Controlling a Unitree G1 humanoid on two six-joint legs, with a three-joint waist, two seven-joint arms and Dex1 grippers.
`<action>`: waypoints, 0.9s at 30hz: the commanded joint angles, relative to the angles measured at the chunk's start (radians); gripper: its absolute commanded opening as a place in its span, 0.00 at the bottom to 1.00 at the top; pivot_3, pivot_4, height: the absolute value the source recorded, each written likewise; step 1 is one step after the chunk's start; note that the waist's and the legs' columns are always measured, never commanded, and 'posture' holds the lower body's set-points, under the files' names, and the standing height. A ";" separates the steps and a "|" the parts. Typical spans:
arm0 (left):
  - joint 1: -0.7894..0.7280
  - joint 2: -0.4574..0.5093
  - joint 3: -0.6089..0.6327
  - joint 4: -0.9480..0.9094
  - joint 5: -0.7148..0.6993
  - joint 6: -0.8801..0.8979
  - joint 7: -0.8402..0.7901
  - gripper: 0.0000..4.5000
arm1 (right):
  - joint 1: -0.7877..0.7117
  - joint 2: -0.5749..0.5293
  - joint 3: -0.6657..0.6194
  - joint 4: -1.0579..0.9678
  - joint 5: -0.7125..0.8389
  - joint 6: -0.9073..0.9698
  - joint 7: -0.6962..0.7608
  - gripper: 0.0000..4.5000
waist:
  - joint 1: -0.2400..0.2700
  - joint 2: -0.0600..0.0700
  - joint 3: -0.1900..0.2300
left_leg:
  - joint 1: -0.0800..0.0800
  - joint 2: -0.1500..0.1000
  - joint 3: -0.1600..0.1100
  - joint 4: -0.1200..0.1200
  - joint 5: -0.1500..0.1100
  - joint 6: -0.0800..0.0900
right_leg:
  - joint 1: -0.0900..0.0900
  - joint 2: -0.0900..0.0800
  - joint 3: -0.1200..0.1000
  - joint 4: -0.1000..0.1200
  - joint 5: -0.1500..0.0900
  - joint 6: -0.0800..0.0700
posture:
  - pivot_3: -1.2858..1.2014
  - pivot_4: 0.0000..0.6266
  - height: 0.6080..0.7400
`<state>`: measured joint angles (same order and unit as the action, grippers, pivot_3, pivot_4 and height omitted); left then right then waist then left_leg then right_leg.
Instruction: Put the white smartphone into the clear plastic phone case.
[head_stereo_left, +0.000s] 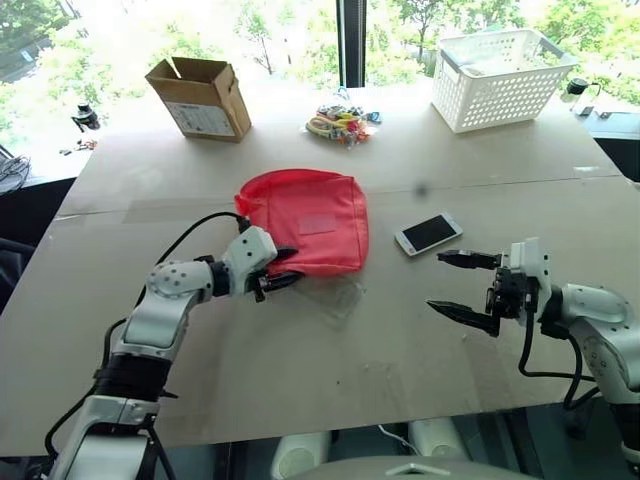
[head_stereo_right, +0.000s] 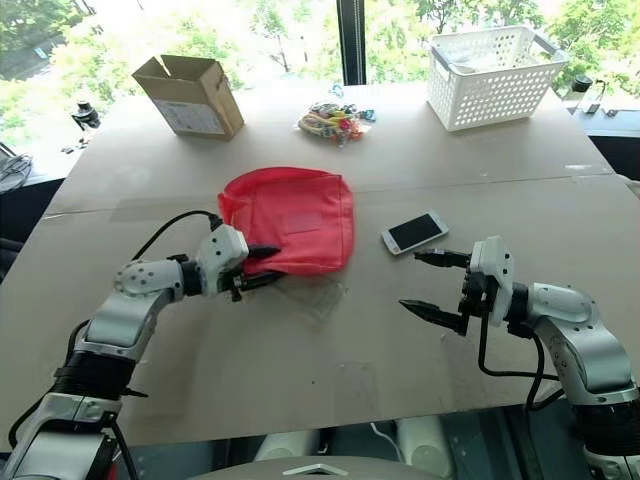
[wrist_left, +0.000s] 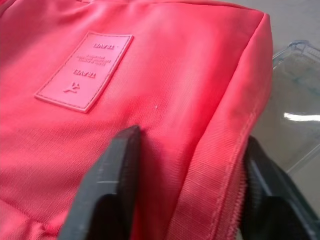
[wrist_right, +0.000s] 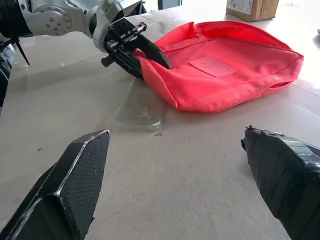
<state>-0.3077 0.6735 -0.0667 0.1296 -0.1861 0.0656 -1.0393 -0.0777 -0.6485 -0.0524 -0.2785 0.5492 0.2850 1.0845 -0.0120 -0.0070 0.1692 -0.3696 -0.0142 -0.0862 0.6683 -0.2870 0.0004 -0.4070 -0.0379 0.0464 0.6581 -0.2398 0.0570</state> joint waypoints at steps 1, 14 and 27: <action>0.006 -0.009 -0.021 0.001 0.014 -0.004 -0.005 0.08 | -0.012 -0.014 -0.024 -0.034 0.012 -0.007 0.002 1.00 | 0.001 0.000 0.000 | 0.000 0.000 0.000 0.000 0.000 0.000 | 0.000 0.000 0.000 0.000 0.000 0.000 | 0.52 0.24 1.00; 0.000 0.003 0.109 -0.057 -0.011 0.017 0.120 0.01 | -0.103 0.039 -0.025 0.002 0.012 0.015 -0.093 1.00 | -0.006 -0.001 0.001 | 0.000 0.000 0.000 0.000 0.000 0.000 | 0.000 0.000 0.000 0.000 0.000 0.000 | 0.52 0.24 1.00; -0.034 0.145 0.324 0.156 0.049 0.016 0.338 0.01 | -0.257 0.150 0.026 -0.074 0.080 0.218 -0.263 1.00 | -0.006 -0.001 0.001 | -0.009 0.000 -0.003 0.000 0.000 0.000 | -0.009 0.000 -0.003 0.002 0.000 0.000 | 0.52 0.24 1.00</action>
<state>-0.3145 0.8009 0.2282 0.2675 -0.1445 0.1117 -0.7271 -0.3121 -0.5026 -0.0236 -0.3077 0.6044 0.4918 0.8262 -0.0178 -0.0078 0.1702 -0.3789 -0.0142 -0.0897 0.6684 -0.2868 0.0002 -0.4161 -0.0385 0.0433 0.6595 -0.2395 0.0567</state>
